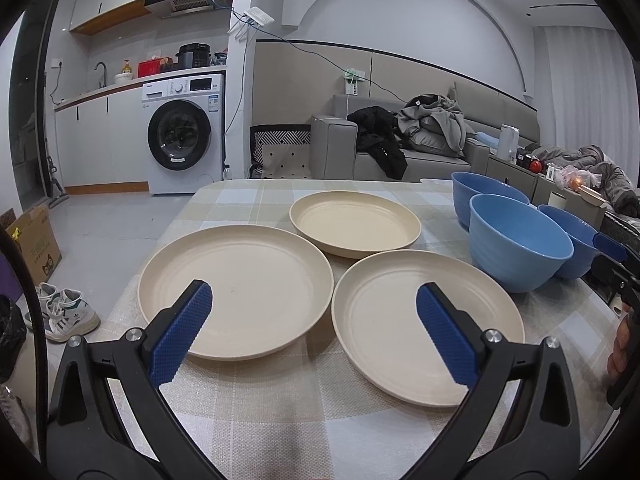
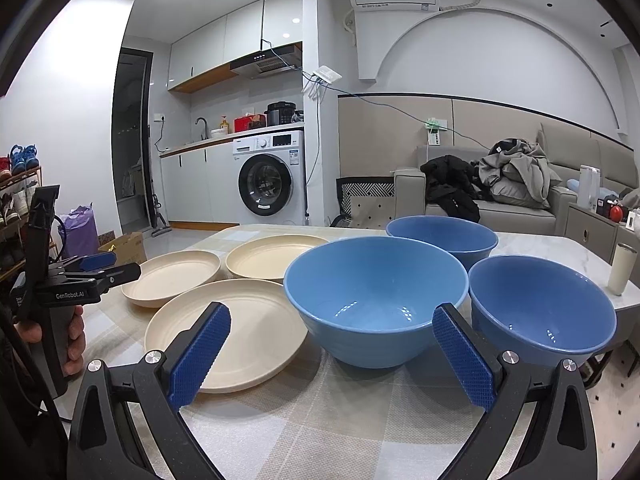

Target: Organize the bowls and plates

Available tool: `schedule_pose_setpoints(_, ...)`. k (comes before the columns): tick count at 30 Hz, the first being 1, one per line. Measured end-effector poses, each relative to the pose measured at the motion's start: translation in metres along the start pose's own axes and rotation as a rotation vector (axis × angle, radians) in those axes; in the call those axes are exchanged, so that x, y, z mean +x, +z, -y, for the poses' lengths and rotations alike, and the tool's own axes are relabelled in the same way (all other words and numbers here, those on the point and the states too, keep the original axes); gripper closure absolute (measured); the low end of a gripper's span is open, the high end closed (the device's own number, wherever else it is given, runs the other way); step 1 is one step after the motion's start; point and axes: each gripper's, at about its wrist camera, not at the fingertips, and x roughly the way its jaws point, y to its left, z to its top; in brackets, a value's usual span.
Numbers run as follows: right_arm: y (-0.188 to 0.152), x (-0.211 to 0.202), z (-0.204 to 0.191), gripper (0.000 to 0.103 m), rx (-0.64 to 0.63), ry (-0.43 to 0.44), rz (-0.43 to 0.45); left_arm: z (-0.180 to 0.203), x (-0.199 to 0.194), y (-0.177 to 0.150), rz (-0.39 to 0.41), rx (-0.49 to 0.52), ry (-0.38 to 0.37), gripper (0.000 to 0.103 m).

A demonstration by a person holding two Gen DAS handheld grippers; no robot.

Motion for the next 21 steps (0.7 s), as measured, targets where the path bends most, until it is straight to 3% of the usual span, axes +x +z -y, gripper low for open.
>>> schedule_pose_setpoints(21,-0.0003,0.0003,0.0001,0.000,-0.003,0.001,-0.006,-0.0003,0.0001,0.0009,-0.001,-0.002,0.002,0.001)
